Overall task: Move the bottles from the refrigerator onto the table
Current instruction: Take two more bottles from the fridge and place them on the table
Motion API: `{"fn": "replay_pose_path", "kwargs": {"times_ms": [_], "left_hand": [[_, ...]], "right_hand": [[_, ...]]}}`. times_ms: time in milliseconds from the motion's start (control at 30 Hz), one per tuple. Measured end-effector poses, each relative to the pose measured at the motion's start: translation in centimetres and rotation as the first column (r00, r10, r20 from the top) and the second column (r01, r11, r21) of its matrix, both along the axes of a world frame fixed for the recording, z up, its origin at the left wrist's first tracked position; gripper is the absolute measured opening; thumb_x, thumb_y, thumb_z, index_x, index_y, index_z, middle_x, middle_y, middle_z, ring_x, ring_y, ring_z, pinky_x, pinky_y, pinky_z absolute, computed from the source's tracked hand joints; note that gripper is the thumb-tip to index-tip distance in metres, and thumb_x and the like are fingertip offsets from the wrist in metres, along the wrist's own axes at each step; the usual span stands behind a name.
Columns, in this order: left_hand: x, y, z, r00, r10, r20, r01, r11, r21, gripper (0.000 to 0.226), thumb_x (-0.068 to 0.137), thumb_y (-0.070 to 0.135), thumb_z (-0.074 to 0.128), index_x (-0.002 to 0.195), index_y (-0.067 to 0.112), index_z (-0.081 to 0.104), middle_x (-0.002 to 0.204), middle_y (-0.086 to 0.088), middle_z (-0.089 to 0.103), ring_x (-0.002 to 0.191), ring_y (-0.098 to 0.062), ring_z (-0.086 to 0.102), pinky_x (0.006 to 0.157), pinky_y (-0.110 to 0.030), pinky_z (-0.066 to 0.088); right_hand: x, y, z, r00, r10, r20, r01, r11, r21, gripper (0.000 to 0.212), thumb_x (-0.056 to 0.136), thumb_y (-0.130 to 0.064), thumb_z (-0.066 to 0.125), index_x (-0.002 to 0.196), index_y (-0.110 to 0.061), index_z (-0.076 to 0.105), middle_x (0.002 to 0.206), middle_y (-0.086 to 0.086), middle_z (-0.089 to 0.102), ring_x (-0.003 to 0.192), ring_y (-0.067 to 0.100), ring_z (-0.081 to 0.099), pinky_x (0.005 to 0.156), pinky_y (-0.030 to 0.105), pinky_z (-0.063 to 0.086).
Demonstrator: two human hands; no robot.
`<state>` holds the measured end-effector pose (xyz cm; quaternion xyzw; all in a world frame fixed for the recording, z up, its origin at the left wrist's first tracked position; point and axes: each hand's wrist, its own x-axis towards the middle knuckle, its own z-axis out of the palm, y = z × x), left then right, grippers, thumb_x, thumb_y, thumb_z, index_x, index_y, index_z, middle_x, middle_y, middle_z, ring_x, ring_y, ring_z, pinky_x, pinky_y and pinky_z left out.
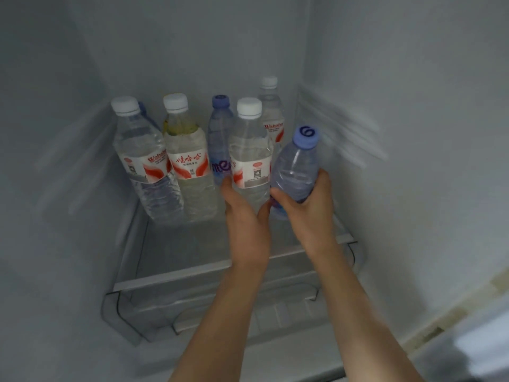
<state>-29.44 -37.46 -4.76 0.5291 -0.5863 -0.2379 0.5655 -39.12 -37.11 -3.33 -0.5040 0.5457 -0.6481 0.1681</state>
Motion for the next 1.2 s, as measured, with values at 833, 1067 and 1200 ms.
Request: {"fn": "replay_pose_path", "kwargs": {"times_ms": [833,1067,1200], "left_hand": [[10.7,18.9,0.0,0.952,-0.296,-0.083,0.302,0.950,0.083,0.079,0.056,0.010,0.092,0.116,0.028,0.043,0.107,0.015,0.066,0.092,0.003,0.065,0.074,-0.016,0.052],[13.0,25.7,-3.0,0.843,-0.537,-0.021,0.530,0.824,0.199,0.076,0.053,0.009,0.093,0.111,0.025,0.046,0.100,0.020,0.065,0.086,0.006,0.064,0.067,-0.007,0.048],[12.6,29.9,-5.4,0.740,-0.673,0.014,0.637,0.707,0.307,0.075,0.050,0.009,0.094,0.111,0.025,0.053,0.095,0.016,0.069,0.085,0.000,0.066,0.071,-0.020,0.055]], "right_hand": [[7.1,24.0,-0.4,0.972,-0.226,0.062,0.218,0.968,0.121,0.055,0.068,-0.019,0.084,0.111,-0.017,0.050,0.094,-0.016,0.064,0.084,-0.009,0.062,0.069,0.004,0.043],[10.1,34.2,-4.1,0.897,-0.431,0.102,0.383,0.870,0.311,0.051,0.065,-0.027,0.083,0.105,-0.026,0.053,0.092,-0.017,0.066,0.086,-0.003,0.063,0.075,0.017,0.050],[10.5,41.0,-6.4,0.832,-0.548,0.089,0.466,0.776,0.425,0.049,0.064,-0.029,0.082,0.103,-0.028,0.052,0.091,-0.017,0.064,0.086,-0.001,0.063,0.074,0.022,0.052]]}}
